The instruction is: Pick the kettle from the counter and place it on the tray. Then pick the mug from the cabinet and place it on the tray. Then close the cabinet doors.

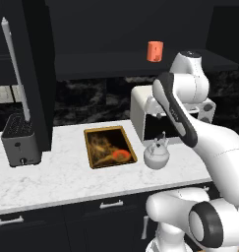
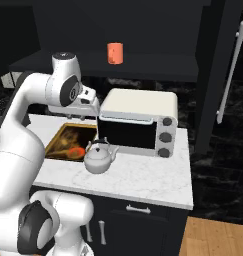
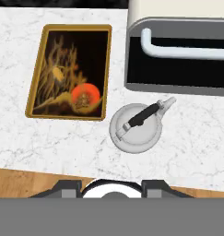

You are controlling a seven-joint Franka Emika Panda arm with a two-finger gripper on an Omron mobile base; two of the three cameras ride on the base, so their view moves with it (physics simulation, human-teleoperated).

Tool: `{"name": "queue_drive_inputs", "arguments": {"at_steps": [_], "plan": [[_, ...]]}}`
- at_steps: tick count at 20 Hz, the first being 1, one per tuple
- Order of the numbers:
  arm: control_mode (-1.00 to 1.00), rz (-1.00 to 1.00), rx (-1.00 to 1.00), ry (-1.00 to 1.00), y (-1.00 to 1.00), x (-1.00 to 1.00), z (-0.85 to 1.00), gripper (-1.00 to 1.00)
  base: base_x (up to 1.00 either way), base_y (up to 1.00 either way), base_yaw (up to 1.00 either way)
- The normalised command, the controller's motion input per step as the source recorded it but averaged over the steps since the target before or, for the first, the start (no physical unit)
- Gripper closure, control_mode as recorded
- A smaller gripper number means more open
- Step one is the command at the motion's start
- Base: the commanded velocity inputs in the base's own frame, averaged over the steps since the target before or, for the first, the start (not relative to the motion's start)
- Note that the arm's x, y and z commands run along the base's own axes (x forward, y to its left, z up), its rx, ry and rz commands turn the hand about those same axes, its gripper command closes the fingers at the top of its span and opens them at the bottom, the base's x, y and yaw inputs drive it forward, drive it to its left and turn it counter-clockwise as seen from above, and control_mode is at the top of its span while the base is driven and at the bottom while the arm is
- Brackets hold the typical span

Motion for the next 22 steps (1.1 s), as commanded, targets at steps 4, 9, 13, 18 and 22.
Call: {"name": "queue_drive_inputs", "arguments": {"at_steps": [4,9,13,18,22], "plan": [[-1.00,-0.03,0.00,0.04,-0.04,0.00,-0.24,-1.00,0.00,0.00,0.00],[-1.00,-0.43,0.05,0.14,0.00,0.00,-0.91,-1.00,0.00,0.00,0.00],[-1.00,-0.25,0.06,0.00,0.00,0.00,-0.19,-1.00,0.00,0.00,0.00],[-1.00,-0.10,0.00,0.00,0.01,0.19,-0.23,-1.00,0.00,0.00,0.00],[-1.00,-0.23,0.01,0.00,-0.21,0.54,-0.30,-1.00,0.00,0.00,0.00]]}}
